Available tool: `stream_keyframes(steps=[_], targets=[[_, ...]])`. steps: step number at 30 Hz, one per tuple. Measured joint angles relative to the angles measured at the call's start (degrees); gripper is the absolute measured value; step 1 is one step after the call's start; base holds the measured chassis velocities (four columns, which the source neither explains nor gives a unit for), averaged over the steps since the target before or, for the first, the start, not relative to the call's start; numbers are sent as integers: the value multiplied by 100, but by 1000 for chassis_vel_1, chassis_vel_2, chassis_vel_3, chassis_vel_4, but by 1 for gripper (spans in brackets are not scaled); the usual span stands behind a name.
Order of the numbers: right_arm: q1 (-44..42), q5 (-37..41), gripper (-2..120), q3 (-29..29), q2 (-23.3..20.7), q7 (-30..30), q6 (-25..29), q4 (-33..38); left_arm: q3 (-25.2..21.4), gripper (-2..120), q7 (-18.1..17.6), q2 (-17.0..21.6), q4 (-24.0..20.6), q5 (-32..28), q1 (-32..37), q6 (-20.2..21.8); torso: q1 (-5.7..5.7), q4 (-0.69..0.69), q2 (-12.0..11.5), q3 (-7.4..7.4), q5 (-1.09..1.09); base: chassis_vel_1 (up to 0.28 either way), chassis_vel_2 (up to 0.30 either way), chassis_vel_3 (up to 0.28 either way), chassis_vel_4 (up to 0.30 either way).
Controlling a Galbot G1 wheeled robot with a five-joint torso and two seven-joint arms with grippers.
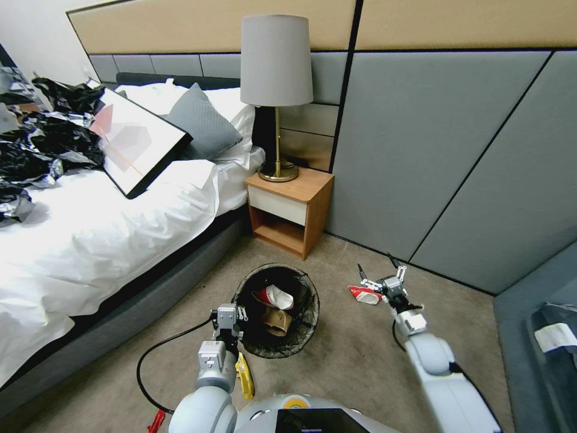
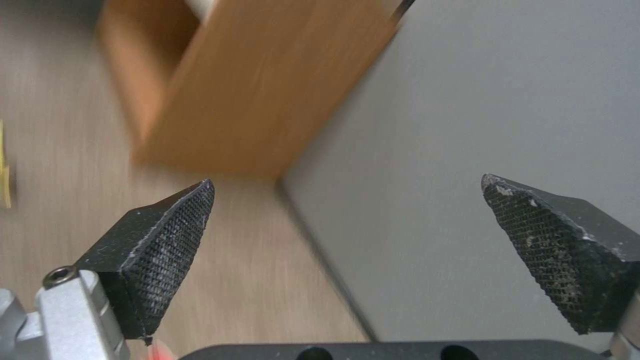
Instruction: Pick up the trash bin, then pick up the garbage from the floor and place it into the trash bin.
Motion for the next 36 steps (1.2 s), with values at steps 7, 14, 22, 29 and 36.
stream_keyframes(steps=[7,14,22,29,36], targets=[[1167,-704,100,-486,-290,-720,394,-1812,3,0,-4,-17,-17,80,117,1,0,2,0,0,0,0,0,0,0],[1636,-926,100,-605,-243,-1177,874,-2908,15,0,-5,-22,-24,117,153,0,0,-1,0,0,-2,0,0,0,0],[1869,-1129,100,-623,-69,-1465,1226,-3534,24,0,-5,-23,-25,137,175,0,0,1,0,0,-1,0,0,0,0],[2133,-1503,100,-626,172,-1663,1395,-4110,26,0,-5,-34,-34,156,188,0,0,2,0,0,-1,0,0,0,0],[2349,-1727,100,-596,285,-1497,1449,-4636,17,0,-5,-28,-36,159,202,-1,0,0,0,0,-1,0,0,0,0]])
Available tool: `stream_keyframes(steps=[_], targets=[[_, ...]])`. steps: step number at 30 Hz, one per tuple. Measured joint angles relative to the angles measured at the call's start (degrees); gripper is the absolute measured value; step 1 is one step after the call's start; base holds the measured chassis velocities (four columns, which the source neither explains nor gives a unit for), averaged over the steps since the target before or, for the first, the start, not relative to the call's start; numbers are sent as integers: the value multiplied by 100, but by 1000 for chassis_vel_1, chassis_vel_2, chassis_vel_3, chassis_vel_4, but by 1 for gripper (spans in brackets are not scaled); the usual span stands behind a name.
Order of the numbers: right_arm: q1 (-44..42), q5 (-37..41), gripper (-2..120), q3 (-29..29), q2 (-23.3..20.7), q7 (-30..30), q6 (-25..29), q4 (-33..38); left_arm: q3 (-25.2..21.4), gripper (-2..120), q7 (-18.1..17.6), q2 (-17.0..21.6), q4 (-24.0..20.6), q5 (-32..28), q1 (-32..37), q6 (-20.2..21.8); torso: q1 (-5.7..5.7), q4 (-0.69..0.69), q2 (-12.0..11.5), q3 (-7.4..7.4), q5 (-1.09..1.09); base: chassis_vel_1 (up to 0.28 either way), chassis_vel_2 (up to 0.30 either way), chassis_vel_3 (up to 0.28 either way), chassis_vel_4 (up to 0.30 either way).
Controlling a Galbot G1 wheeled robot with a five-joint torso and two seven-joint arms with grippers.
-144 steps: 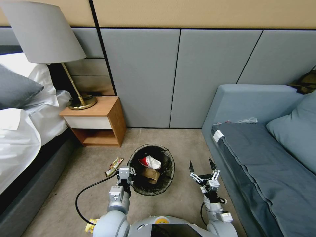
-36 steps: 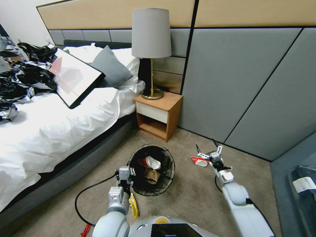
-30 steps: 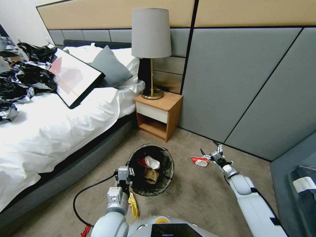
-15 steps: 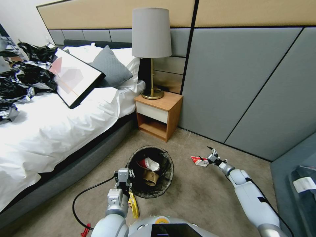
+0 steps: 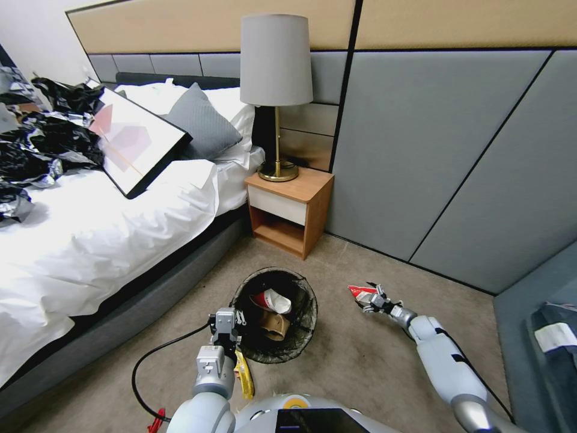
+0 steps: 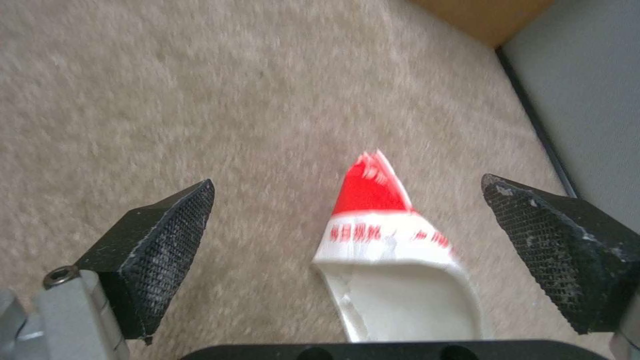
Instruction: Pick up the trash bin, then pick up the garbage from the floor and place it into the trash bin.
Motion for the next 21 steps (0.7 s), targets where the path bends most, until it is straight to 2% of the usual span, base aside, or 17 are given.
stream_keyframes(steps=[6,9,11,21], targets=[[140,-67,100,-6,54,379,-198,-180,17,0,1,-1,1,5,-3,-3,0,1,0,0,0,0,0,0,0],[140,-67,100,-6,54,379,-198,-180,17,0,1,-1,1,5,-3,-3,0,1,0,0,0,0,0,0,0],[208,-60,100,-19,81,573,-391,-277,20,0,1,-2,1,8,-3,-6,0,1,0,0,0,0,0,0,0],[457,645,100,-87,164,744,-1050,-655,32,0,4,-4,-4,62,63,-18,0,1,0,0,0,0,0,0,0]])
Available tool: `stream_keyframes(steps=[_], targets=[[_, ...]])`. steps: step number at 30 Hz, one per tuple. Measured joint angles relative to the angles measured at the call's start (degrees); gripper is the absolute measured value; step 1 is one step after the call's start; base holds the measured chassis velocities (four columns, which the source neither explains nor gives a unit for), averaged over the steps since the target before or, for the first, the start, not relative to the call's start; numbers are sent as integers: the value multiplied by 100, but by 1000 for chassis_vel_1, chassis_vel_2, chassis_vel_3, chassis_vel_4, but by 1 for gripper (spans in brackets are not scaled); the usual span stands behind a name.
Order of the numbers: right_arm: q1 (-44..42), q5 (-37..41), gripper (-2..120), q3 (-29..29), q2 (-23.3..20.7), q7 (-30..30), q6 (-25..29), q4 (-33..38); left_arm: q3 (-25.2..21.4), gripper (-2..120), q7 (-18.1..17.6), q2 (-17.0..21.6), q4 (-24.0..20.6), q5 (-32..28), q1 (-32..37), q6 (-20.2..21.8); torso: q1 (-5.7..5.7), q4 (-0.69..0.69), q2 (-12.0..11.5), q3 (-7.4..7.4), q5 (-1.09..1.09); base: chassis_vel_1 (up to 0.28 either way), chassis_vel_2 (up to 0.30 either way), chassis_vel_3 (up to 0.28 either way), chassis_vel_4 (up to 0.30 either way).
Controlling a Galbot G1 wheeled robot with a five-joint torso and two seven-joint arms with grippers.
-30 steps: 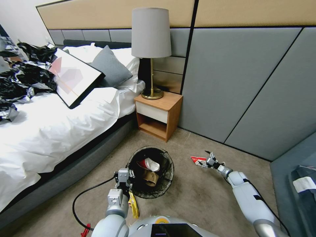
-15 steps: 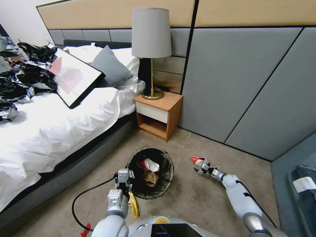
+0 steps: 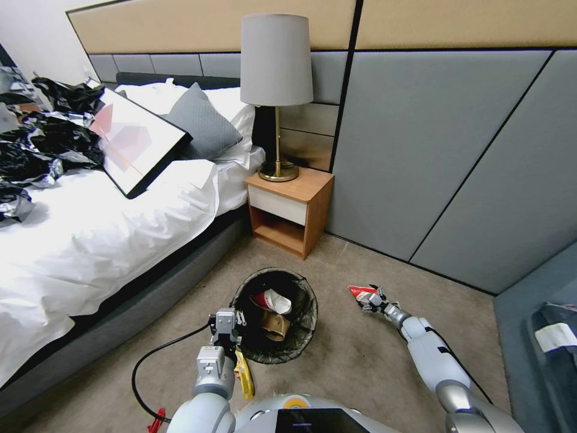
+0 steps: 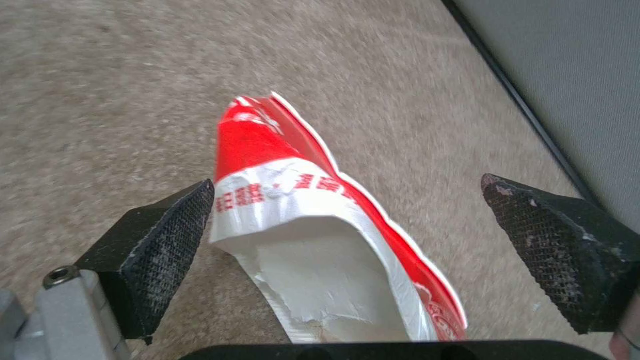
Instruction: Pick up the trash bin, then pick up the garbage from the floor and place it into the trash bin.
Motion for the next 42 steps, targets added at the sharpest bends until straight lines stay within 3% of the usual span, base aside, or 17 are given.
stream_keyframes(steps=[9,18,20,28,31,35,37,42], targets=[[220,355,100,-44,124,-91,-224,-385,-24,0,2,1,-21,24,42,-4,0,1,0,0,2,0,0,0,0],[231,527,72,-23,226,-198,-262,-601,-21,0,1,-20,-23,59,58,-22,0,-1,0,0,-2,0,0,0,0],[189,559,59,-16,229,-200,-248,-588,-21,0,1,-19,-19,56,40,-22,0,-2,0,-1,-3,0,0,0,0],[111,608,33,-11,207,-224,-213,-546,-10,0,1,-24,8,46,25,-22,0,0,0,0,0,0,0,0,0],[49,626,18,2,200,-240,-193,-512,-2,0,1,-22,11,38,23,-23,0,-1,0,-1,-2,0,0,0,0],[22,648,13,2,196,-250,-189,-496,2,0,2,-20,13,37,25,-23,0,-2,0,-1,0,0,0,0,0],[-15,683,0,-2,178,-257,-179,-439,10,0,2,-16,18,37,27,-23,0,0,0,-1,1,0,0,0,0],[-60,704,0,-8,163,-267,-161,-383,15,0,4,-10,22,36,25,-26,0,1,0,-1,1,0,0,0,0]])
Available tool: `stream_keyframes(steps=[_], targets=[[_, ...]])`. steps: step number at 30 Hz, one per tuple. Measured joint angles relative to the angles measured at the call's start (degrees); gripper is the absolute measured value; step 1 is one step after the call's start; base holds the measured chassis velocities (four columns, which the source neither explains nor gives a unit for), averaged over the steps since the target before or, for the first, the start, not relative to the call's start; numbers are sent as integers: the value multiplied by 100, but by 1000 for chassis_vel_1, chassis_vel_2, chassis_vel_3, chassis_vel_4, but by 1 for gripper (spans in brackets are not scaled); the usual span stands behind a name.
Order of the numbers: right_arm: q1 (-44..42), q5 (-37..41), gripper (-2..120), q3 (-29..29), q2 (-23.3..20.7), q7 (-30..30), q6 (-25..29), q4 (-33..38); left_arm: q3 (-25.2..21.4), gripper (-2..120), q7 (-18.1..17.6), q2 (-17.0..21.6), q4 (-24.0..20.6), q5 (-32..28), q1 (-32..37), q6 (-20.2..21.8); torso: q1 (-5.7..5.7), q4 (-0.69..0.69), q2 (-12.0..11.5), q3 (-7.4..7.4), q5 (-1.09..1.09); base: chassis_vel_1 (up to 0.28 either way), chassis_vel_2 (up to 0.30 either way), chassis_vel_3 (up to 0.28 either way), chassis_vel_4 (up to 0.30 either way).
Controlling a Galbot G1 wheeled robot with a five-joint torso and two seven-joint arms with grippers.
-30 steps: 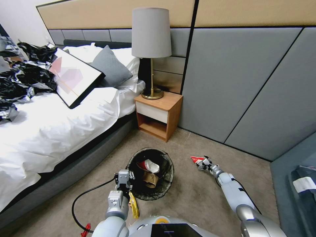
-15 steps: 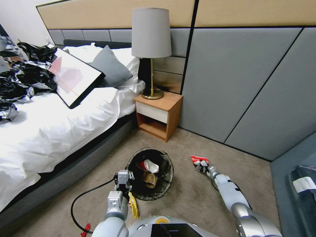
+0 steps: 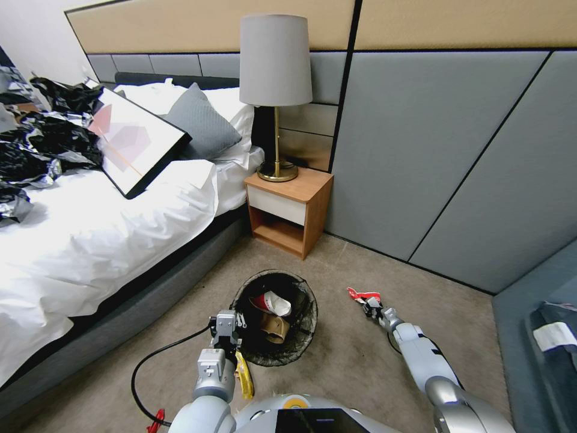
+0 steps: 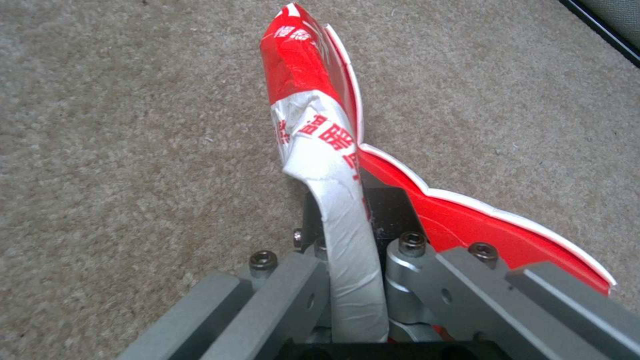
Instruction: Pick up the trash bin, then pick up the garbage from the floor and place it into the trash bin.
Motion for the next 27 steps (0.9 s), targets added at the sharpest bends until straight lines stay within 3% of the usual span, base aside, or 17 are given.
stream_keyframes(steps=[10,15,20,22,24,25,27], targets=[[-77,150,0,-27,26,108,137,172,11,0,6,1,17,0,-14,-4,0,-1,0,0,1,0,0,0,0],[-298,630,0,-59,62,193,631,692,5,0,9,-20,32,5,-28,-6,0,2,0,0,0,0,0,0,0],[-499,920,0,-89,58,220,750,1094,7,0,11,-32,51,6,-33,-7,0,0,0,0,-1,0,0,0,0],[-935,1424,0,-158,13,302,712,2084,9,0,12,-18,80,5,-47,-8,0,-1,0,0,-2,0,0,0,0],[-1502,1832,0,-227,-33,369,619,3543,-10,0,16,71,94,-10,-65,-5,0,-2,0,0,1,0,0,0,0],[-1502,1832,0,-227,-33,369,619,3543,-10,0,16,71,94,-10,-65,-5,0,-2,0,0,1,0,0,0,0],[-1951,2193,0,-305,-88,365,538,4764,-11,0,21,75,100,-29,-97,8,0,2,0,0,-5,0,0,0,0]])
